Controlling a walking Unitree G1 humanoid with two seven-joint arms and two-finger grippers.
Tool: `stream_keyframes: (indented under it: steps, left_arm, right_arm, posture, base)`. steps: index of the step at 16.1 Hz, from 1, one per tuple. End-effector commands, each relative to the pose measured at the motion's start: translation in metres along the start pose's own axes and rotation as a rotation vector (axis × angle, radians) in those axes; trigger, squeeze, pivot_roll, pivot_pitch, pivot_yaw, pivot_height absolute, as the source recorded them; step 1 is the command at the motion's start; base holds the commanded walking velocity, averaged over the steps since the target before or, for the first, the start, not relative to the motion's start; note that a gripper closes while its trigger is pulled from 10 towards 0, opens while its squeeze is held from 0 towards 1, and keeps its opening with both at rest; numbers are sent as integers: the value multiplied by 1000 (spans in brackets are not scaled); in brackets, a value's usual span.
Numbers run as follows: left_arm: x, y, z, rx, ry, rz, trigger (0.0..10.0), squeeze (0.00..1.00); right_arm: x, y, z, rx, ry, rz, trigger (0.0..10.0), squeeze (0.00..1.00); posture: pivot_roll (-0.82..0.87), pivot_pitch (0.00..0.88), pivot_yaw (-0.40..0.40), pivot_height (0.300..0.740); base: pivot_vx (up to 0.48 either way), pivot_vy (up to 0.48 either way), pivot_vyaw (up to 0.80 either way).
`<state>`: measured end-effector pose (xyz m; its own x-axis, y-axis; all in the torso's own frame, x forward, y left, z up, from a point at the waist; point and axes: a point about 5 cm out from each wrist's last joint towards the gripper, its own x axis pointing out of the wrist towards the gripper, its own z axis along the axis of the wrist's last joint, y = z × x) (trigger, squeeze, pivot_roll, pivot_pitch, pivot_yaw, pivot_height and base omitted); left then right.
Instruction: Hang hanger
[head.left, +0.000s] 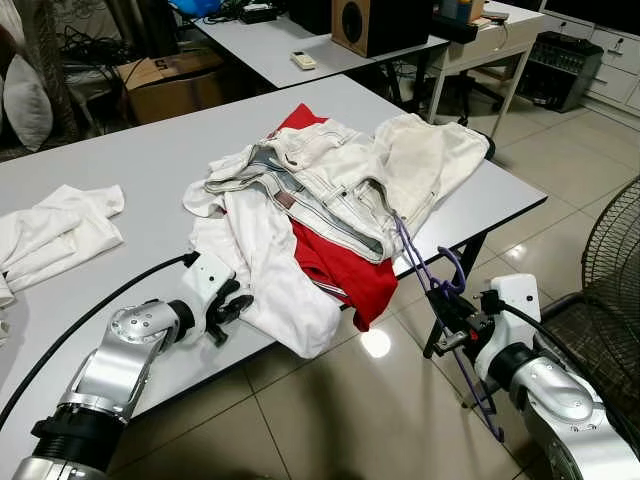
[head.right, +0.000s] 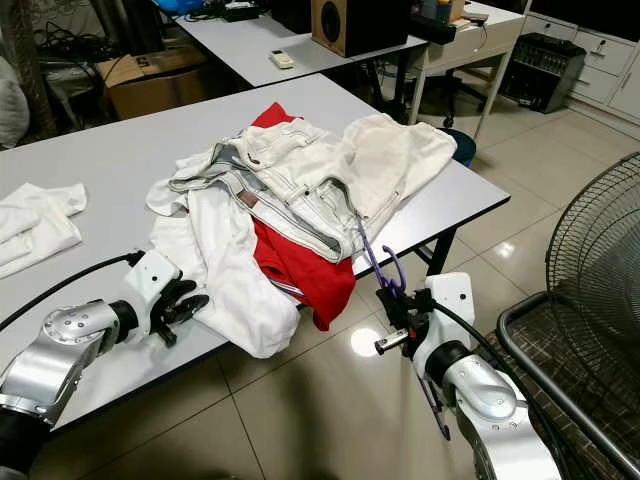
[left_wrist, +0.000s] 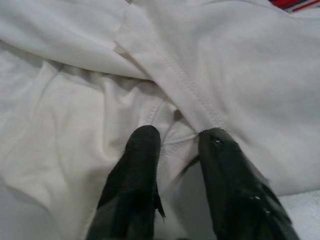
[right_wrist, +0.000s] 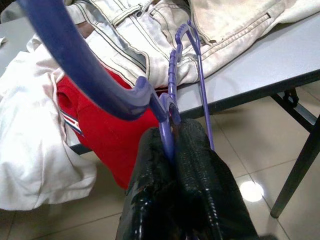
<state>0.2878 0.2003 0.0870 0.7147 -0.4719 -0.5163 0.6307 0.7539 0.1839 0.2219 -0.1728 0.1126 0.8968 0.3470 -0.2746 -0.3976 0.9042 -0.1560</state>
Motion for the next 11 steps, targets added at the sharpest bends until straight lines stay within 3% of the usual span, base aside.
stream_keyframes:
  steps: [1,11]
  left_arm:
    - [-2,-4,-7,8,44,-18,314,0]
    - [-2,-9,-7,-11,59,-30,0,0]
  right_arm:
    - [0,5,-2,3,7,27,10000,0]
    - [2,2,3,-15,0,40,10000,0]
  posture:
    - [-103,30,57,740]
    - [-104,33,39,740]
  base:
    - [0,0,0]
    - [0,0,0]
